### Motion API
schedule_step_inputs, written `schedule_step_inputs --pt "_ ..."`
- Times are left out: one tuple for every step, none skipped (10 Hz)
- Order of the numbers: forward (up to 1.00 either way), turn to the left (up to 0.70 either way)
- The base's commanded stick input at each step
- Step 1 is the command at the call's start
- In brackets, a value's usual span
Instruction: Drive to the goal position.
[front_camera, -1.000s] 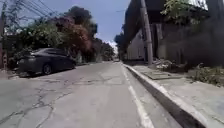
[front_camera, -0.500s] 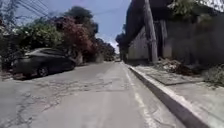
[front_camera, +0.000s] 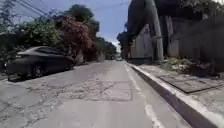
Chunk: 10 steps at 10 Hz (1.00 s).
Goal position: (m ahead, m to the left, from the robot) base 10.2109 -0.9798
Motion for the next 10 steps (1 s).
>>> schedule_step_inputs --pt "1.00 0.00" --pt "1.00 0.00" --pt "1.00 -0.01" --pt "1.00 -0.06" --pt "1.00 -0.25" --pt "1.00 -0.40" --pt "1.00 -0.40" --pt "1.00 -0.40" --pt "1.00 -0.38" --pt "1.00 -0.10"
